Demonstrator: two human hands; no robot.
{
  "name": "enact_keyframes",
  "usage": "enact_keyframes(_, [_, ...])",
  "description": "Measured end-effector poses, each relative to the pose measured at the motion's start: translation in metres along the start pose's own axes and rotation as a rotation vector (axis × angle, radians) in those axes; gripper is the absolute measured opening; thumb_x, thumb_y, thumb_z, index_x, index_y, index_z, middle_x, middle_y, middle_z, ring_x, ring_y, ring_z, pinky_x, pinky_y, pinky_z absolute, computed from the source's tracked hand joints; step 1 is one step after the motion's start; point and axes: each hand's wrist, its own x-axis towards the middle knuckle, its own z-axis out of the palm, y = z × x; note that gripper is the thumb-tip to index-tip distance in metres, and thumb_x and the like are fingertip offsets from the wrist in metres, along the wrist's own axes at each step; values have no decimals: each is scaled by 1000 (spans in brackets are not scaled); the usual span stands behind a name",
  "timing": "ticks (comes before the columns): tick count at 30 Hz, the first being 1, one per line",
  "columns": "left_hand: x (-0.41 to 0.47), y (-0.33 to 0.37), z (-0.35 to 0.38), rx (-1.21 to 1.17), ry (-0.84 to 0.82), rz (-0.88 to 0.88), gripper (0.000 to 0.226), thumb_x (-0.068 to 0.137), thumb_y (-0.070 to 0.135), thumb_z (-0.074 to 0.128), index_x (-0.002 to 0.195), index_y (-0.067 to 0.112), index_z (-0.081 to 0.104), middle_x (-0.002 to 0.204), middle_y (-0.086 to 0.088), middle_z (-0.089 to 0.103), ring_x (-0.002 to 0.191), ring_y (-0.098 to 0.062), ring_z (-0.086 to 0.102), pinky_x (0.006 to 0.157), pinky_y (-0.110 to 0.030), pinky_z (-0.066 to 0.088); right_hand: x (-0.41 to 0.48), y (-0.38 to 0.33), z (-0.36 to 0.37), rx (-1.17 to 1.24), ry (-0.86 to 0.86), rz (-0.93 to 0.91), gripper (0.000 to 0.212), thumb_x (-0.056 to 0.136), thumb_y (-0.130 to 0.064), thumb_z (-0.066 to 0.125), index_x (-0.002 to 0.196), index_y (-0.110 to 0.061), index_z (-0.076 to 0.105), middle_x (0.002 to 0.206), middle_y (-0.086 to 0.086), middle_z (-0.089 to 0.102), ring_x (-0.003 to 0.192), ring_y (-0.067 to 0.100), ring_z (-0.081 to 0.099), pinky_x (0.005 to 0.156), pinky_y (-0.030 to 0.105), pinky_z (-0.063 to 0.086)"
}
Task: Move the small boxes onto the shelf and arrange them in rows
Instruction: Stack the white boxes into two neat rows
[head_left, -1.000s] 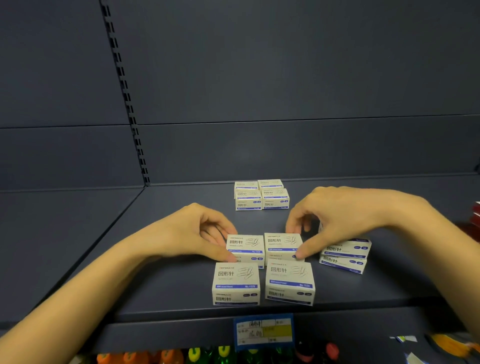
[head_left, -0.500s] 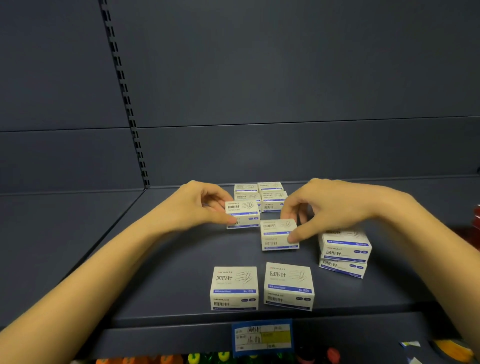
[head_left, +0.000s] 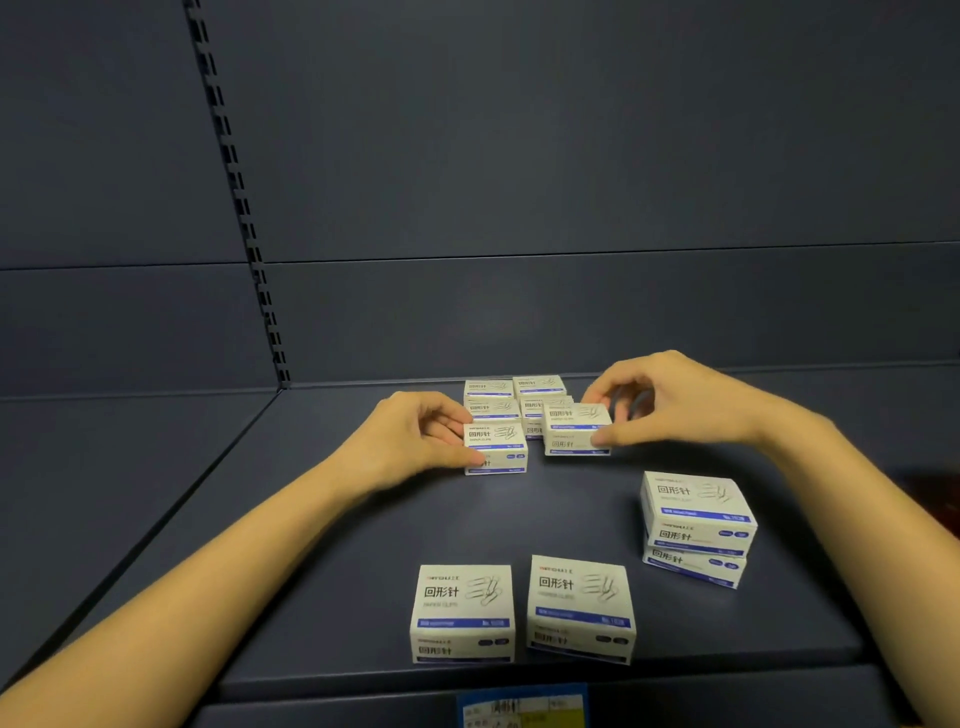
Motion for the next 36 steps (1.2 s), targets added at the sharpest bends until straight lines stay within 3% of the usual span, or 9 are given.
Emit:
enact_keyframes(8, [0, -5, 2, 12, 43, 44, 37, 63, 14, 83, 96, 12, 66, 92, -6, 73, 79, -15, 71, 82, -27, 57, 8, 7, 10, -53, -50, -1, 37, 70, -35, 77, 104, -23, 67, 93, -7, 69, 75, 8, 65, 72, 23, 54])
enact_keyframes(15, [-2, -6, 5, 51, 68, 69, 38, 65, 15, 82, 99, 13, 66, 95, -4, 71, 81, -16, 70, 79, -22, 57, 11, 9, 15, -93, 26, -33, 35, 67, -38, 79, 98, -27, 68, 85, -13, 68, 65, 1, 59, 63, 15, 49])
enact_keyframes(19, [-3, -6, 6, 55, 96, 83, 37, 64, 16, 83, 98, 14, 67, 93, -5, 71, 79, -13, 69, 76, -15, 55, 11, 11, 19, -91, 37, -24, 35, 67, -42, 78, 97, -28, 69, 88, -14, 67, 68, 8, 61, 64, 18, 50])
enact_keyframes(23, [-5, -6, 6, 87, 98, 94, 40, 65, 19, 82, 101, 14, 66, 98, -5, 70, 83, -17, 68, 80, -20, 56, 9, 9, 21, -118, 69, -48, 33, 69, -43, 75, 98, -31, 67, 94, -17, 61, 68, 8, 58, 70, 25, 51])
enact_keyframes(28, [-17, 2, 1, 113, 197, 155, 39, 71, 20, 77, 106, 14, 60, 99, -6, 65, 83, -23, 63, 82, -25, 52, 0, 4, 20, -5, 95, -72, 26, 74, -37, 72, 98, -28, 71, 96, -12, 64, 73, 3, 59, 67, 13, 47])
enact_keyframes(33, [-44, 17, -14, 31, 117, 227, 11, 79, 21, 69, 89, 16, 70, 89, -3, 72, 79, -7, 63, 75, -11, 47, -21, -16, 5, 12, 173, -113, 21, 78, -36, 66, 96, -29, 71, 93, -15, 67, 86, 4, 61, 75, 17, 47])
enact_keyframes(36, [-68, 20, -18, 10, 4, 265, 18, 79, 35, 62, 86, 21, 71, 86, 8, 72, 83, -4, 66, 78, -10, 47, -44, -37, -2, -9, 89, -172, 29, 74, -50, 60, 94, -34, 71, 93, -18, 68, 91, 2, 62, 82, 20, 49])
